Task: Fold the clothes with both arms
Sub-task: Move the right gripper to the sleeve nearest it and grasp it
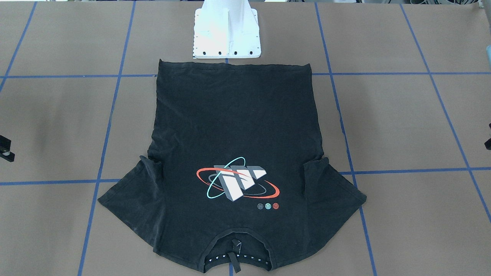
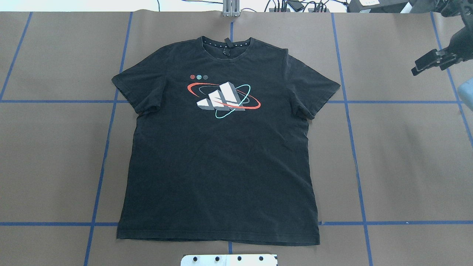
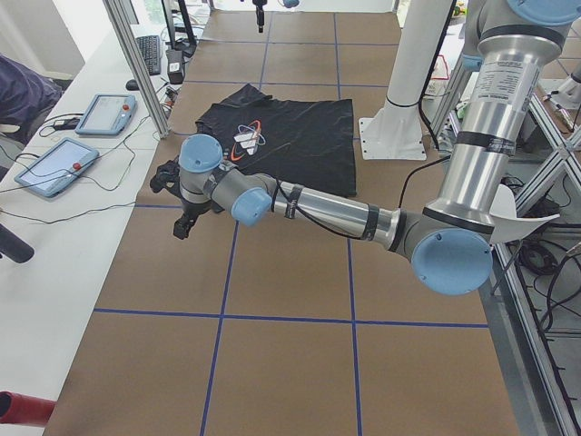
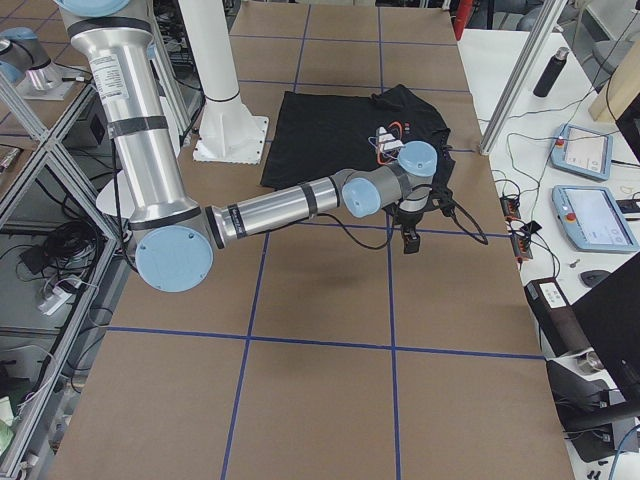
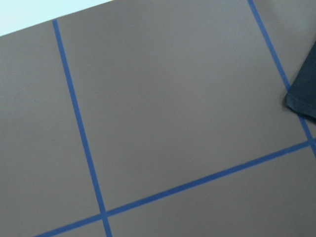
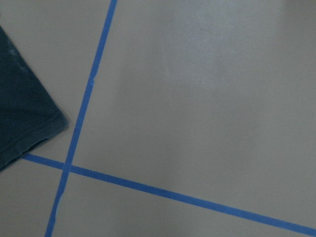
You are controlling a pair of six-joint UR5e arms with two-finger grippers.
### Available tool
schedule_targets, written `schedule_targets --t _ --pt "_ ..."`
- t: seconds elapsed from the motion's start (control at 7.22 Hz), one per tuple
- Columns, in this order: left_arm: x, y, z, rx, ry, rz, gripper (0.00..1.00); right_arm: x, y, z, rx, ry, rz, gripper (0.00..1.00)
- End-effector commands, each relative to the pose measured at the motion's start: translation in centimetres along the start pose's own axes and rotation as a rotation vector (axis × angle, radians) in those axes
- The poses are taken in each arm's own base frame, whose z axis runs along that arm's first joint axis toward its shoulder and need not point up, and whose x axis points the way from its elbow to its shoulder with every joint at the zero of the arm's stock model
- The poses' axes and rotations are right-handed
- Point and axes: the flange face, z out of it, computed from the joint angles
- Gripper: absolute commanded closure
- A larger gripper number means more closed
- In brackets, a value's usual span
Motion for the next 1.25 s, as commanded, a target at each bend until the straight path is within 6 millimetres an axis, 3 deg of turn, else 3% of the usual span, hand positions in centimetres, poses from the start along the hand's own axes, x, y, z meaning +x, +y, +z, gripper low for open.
schedule_targets --t 0.0,0.14,0.28,0.55,0.69,1.11 --pt "0.4 0.1 1.2 0.01 0.014 -0.073 0.0 -4.9 -4.0 3.0 0.055 -0.046 0.046 0.0" --pt "1.0 0.2 2.2 -0.003 0.021 -0.115 0.0 -8.0 -5.5 5.3 0.082 -0.077 0.028 0.0" --pt "1.2 -0.1 2.3 0.0 0.022 -0.115 0.0 -9.1 -5.6 7.6 0.109 -0.084 0.035 0.0" --pt "1.2 -0.2 2.3 0.009 0.025 -0.143 0.0 -12.9 -8.1 10.9 0.155 -0.06 0.073 0.01" --pt "1.2 -0.2 2.3 0.015 0.028 -0.158 0.0 -13.6 -8.4 12.1 0.134 -0.062 0.079 0.05" --pt "1.2 -0.2 2.3 0.016 0.029 -0.16 0.0 -14.5 -6.8 15.8 0.067 -0.056 0.077 0.19"
